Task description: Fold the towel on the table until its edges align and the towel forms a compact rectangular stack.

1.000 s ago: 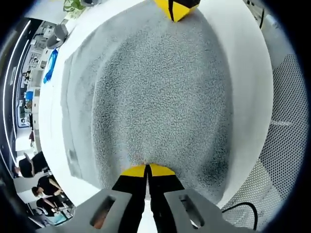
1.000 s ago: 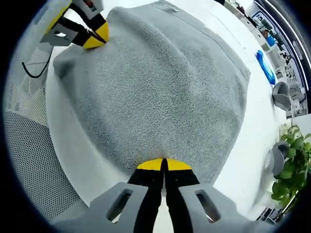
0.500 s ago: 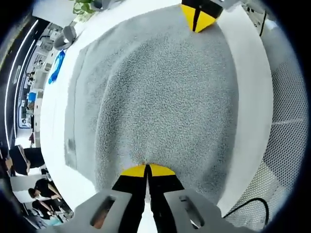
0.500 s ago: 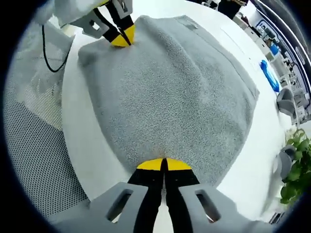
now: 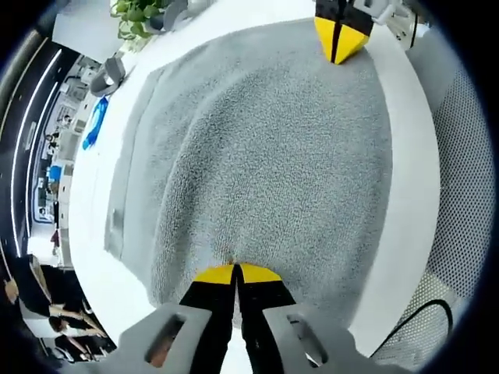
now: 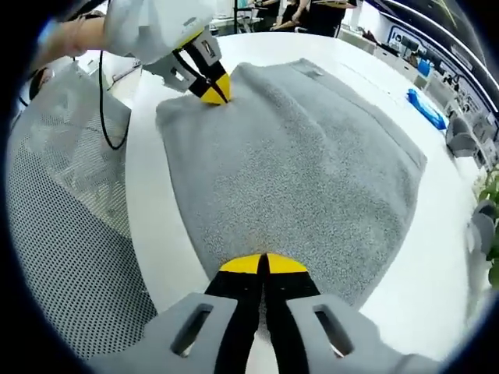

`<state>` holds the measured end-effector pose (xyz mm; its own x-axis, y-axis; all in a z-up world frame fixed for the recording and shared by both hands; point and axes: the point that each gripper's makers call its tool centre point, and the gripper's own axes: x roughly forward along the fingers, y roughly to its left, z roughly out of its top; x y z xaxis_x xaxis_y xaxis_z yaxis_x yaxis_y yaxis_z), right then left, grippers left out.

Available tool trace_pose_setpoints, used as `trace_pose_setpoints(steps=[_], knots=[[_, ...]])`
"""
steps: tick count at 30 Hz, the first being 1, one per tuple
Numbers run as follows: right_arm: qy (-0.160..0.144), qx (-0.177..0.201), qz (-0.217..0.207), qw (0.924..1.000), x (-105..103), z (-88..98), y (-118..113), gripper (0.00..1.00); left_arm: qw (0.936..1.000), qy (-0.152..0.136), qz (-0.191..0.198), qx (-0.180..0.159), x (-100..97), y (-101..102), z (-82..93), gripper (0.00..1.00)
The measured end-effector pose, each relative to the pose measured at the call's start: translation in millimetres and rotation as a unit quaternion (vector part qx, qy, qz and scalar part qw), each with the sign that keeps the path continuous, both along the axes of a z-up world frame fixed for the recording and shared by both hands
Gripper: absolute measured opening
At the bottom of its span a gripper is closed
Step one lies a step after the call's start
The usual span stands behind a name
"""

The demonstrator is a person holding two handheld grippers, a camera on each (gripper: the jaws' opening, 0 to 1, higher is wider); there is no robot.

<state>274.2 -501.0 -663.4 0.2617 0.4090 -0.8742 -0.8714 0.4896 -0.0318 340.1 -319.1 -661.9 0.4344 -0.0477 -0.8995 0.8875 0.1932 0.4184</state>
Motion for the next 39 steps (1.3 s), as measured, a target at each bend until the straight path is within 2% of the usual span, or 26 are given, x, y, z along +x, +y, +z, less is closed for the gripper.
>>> trace_pose_setpoints(steps=[4, 8, 10, 12, 13, 14, 16, 18, 20, 23, 25, 26, 29, 32, 34, 35, 37, 39], knots=[[-0.013, -0.021, 0.007, 0.9997, -3, -1.1, 5, 0.00, 0.9999, -0.003, -0.015, -0.007, 3.3, 2, 0.0, 0.01], [-0.019, -0.041, 0.004, 0.9989, -3, -1.8, 7, 0.00, 0.9988, -0.008, -0.029, -0.038, 3.2, 2, 0.5, 0.01], [-0.023, -0.049, 0.000, 0.9985, -2, -2.3, 8, 0.00, 0.9969, -0.015, -0.068, -0.038, 2.4, 1, 0.2, 0.01], [-0.034, -0.064, 0.002, 0.9974, -3, -2.5, 8, 0.00, 0.9924, -0.024, -0.119, -0.023, 0.9, 0, -0.2, 0.01], [-0.039, -0.070, 0.004, 0.9968, -3, -2.6, 8, 0.00, 0.9912, -0.025, -0.128, -0.022, 0.5, 0, -0.4, 0.01], [-0.046, -0.076, 0.006, 0.9960, -3, -2.6, 8, 0.00, 0.9921, -0.022, -0.119, -0.034, 0.2, 2, -0.2, 0.01], [-0.065, -0.091, 0.016, 0.9936, -3, -2.4, 8, 0.00, 0.9930, -0.003, -0.079, -0.088, 1.7, 1, 0.3, 0.01], [-0.075, -0.100, 0.029, 0.9917, -3, -2.6, 8, 0.00, 0.9910, 0.007, -0.064, -0.117, 3.7, 2, 1.8, 0.01], [-0.074, -0.099, 0.027, 0.9919, -2, -2.0, 7, 0.00, 0.9897, 0.001, -0.085, -0.115, 3.2, 4, 1.6, 0.01], [-0.071, -0.089, 0.025, 0.9932, -2, -1.6, 6, 0.00, 0.9896, -0.013, -0.078, -0.120, 2.6, 3, 1.6, 0.01], [-0.075, -0.070, 0.027, 0.9943, -2, -0.2, 5, 0.00, 0.9892, -0.025, -0.067, -0.127, 4.1, 2, 2.4, 0.01], [-0.072, -0.050, 0.017, 0.9960, -3, -0.1, 6, 0.00, 0.9886, -0.034, -0.059, -0.134, 6.1, 1, 3.2, 0.01], [-0.064, -0.022, 0.004, 0.9977, -3, 0.4, 7, 0.00, 0.9880, -0.048, -0.056, -0.136, 9.0, 1, 3.4, 0.01], [-0.063, -0.016, 0.004, 0.9979, -4, 1.1, 10, 0.00, 0.9874, -0.060, -0.059, -0.134, 9.8, 2, 3.5, 0.01], [-0.068, -0.013, 0.008, 0.9976, -4, 1.2, 13, 0.00, 0.9848, -0.088, -0.066, -0.134, 14.7, 4, 4.9, 0.01], [-0.070, -0.011, 0.008, 0.9975, -4, 1.3, 14, 0.00, 0.9841, -0.092, -0.069, -0.135, 15.4, 5, 4.6, 0.01], [-0.071, -0.009, 0.007, 0.9974, -4, 1.8, 16, 0.00, 0.9843, -0.082, -0.051, -0.148, 18.8, 7, 5.7, 0.01], [-0.073, -0.013, 0.014, 0.9972, -4, 1.7, 17, 0.00, 0.9799, -0.061, -0.005, -0.190, 18.9, 8, 5.9, 0.01]])
